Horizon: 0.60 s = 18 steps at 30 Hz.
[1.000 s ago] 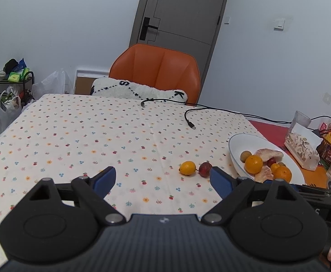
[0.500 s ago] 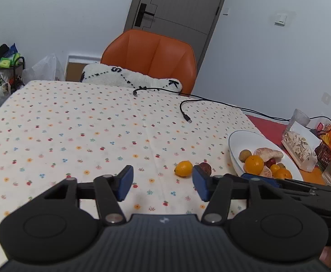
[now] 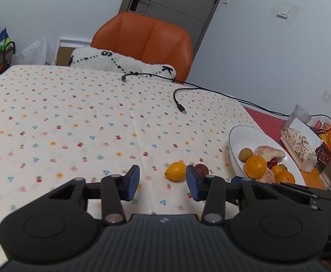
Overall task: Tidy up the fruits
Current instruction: 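Grasp the small yellow fruit with the left tool while the right tool grasps the dark red fruit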
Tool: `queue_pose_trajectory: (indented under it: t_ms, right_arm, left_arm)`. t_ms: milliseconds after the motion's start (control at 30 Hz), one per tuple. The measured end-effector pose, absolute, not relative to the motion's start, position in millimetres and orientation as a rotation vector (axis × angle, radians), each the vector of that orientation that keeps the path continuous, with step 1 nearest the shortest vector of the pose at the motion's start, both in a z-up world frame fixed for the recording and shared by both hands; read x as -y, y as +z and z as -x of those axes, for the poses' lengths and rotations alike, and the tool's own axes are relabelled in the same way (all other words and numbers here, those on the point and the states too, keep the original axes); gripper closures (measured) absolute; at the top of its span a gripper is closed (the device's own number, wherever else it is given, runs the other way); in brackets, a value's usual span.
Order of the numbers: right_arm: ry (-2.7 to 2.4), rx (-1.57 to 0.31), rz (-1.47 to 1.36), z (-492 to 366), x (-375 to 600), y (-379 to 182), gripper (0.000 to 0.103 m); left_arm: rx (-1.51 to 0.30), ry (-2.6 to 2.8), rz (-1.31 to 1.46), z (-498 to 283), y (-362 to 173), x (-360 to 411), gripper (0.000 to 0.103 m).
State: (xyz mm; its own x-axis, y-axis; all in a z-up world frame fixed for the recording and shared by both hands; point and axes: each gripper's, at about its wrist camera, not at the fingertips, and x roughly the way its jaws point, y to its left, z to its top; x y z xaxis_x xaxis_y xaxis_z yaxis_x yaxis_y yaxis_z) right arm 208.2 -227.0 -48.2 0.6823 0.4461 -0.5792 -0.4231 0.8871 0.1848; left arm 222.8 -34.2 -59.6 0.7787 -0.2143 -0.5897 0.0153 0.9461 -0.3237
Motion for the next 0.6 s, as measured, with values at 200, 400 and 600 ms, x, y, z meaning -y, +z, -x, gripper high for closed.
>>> queue_pose_trajectory:
  t_ms: [200, 400, 600]
  right_arm:
    - [0.501, -0.664, -0.014, -211.7, 227.4, -49.1, 0.068]
    - [0.501, -0.665, -0.006, -217.2, 230.0, -50.7, 0.068]
    - [0.513, -0.659, 0.005, -220.2, 229.9, -50.4, 0.068]
  left_arm:
    - [-0.686, -0.139, 0.317, -236.0, -64.6, 40.8, 0.061]
    - [-0.710, -0.158, 0.312, -246.7, -69.2, 46.6, 0.067]
    - [-0.732, -0.170, 0.315, -256.3, -74.4, 51.2, 0.069]
